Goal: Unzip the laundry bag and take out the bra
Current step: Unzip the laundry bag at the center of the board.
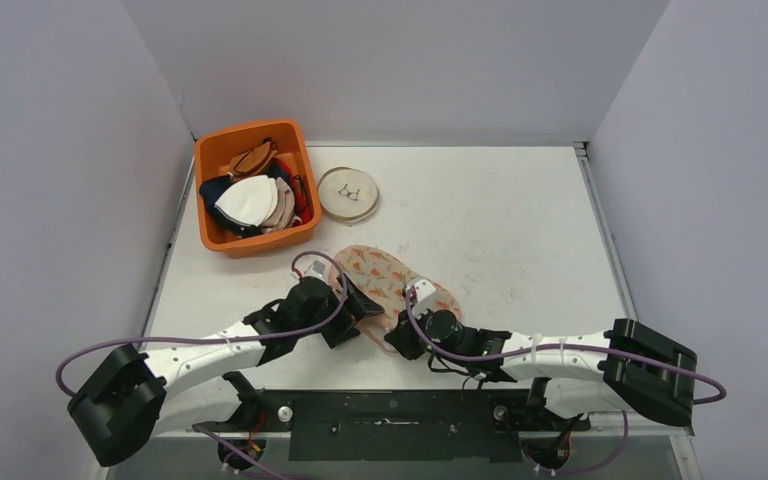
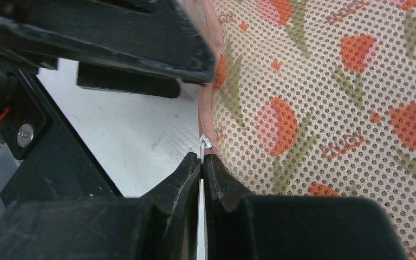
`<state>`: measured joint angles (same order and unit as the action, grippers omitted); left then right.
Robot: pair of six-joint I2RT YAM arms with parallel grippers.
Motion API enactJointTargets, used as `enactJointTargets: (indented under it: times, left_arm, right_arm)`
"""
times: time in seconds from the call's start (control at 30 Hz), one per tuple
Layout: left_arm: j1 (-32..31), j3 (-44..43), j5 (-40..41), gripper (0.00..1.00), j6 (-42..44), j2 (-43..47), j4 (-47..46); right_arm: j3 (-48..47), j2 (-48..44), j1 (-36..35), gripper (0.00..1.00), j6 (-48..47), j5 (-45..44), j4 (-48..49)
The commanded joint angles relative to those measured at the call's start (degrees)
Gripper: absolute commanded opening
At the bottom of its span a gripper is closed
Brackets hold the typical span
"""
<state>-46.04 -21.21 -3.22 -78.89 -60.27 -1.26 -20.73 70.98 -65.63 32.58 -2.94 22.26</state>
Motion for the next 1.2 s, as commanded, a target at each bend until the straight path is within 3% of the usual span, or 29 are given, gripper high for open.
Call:
enactJointTargets:
  times: [0.0, 0.4, 0.63, 0.83, 1.17]
  left_arm:
    - [-0.8, -5.3, 1.6, 0.89, 0.3, -5.1, -8.2]
    - [-0.4, -6.6, 5.0, 0.54, 0.6, -13.2, -10.1]
    - [0.5, -6.3, 7.0, 0.19, 1.0, -11.9, -8.4]
    - [2.3, -6.3, 7.1, 0.01, 2.2, -11.7, -6.9]
    - [5.6, -5.7, 4.9, 0.0, 3.7, -12.5, -8.0]
  right_arm:
    - [-1.6, -2.4, -1.1, 0.05, -0.4, 0.5, 3.1]
    - [-0.6, -8.4, -2.6, 0.05, 0.3, -2.4, -1.8]
    - [0.7, -11.9, -2.7, 0.05, 1.0, -4.1, -5.3]
    - [1.5, -16.2, -2.7, 0.05, 2.1, -7.0, -10.3]
    - [3.4, -23.2, -2.7, 0.05, 4.6, -12.1, -18.0]
